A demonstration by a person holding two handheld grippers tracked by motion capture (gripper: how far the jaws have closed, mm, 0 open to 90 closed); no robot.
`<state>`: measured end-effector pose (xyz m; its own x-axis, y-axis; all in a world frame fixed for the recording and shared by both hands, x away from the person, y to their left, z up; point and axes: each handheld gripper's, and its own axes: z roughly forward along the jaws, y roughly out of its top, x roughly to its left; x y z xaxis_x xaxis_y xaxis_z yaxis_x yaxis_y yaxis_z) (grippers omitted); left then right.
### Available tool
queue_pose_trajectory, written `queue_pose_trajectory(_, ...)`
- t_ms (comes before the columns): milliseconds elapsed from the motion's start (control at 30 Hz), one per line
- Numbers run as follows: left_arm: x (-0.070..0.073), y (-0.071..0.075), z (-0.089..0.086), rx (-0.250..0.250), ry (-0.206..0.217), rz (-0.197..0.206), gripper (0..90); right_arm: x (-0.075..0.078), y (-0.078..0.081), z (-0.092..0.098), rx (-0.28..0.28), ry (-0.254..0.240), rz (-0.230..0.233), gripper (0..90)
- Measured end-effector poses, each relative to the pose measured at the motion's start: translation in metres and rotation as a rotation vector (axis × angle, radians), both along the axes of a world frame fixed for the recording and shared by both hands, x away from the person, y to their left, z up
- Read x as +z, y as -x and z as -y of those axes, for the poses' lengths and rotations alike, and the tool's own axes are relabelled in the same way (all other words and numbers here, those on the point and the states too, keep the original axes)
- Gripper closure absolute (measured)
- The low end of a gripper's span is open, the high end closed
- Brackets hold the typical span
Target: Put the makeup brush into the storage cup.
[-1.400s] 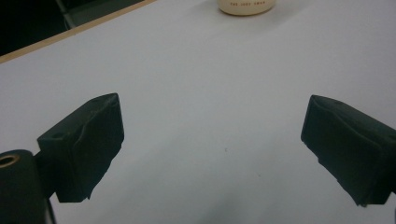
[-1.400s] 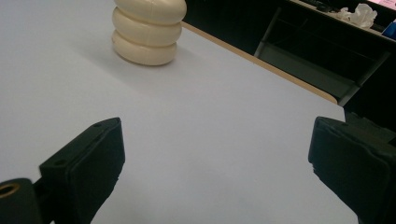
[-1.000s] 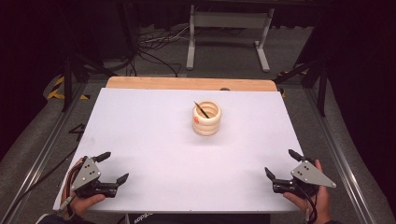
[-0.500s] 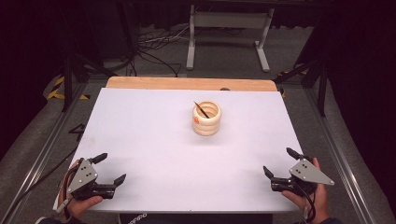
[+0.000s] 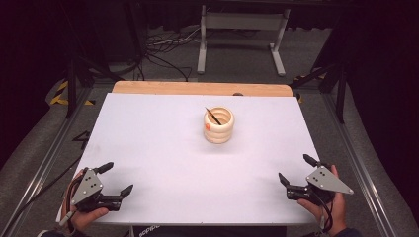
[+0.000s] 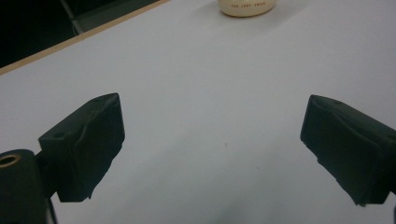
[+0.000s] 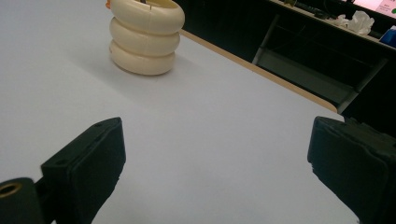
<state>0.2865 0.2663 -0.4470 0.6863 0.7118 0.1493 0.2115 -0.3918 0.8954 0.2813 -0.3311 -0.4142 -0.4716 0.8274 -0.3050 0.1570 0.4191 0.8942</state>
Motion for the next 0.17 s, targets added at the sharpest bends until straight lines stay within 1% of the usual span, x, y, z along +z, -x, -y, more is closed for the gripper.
queue_pose_trajectory(167,0.0002,-0.0016,0.0013,-0.003,-0.002,-0.002,6.9,-0.0002,0.0007,0.0015,-0.004,-0.003,-0.001,4.9)
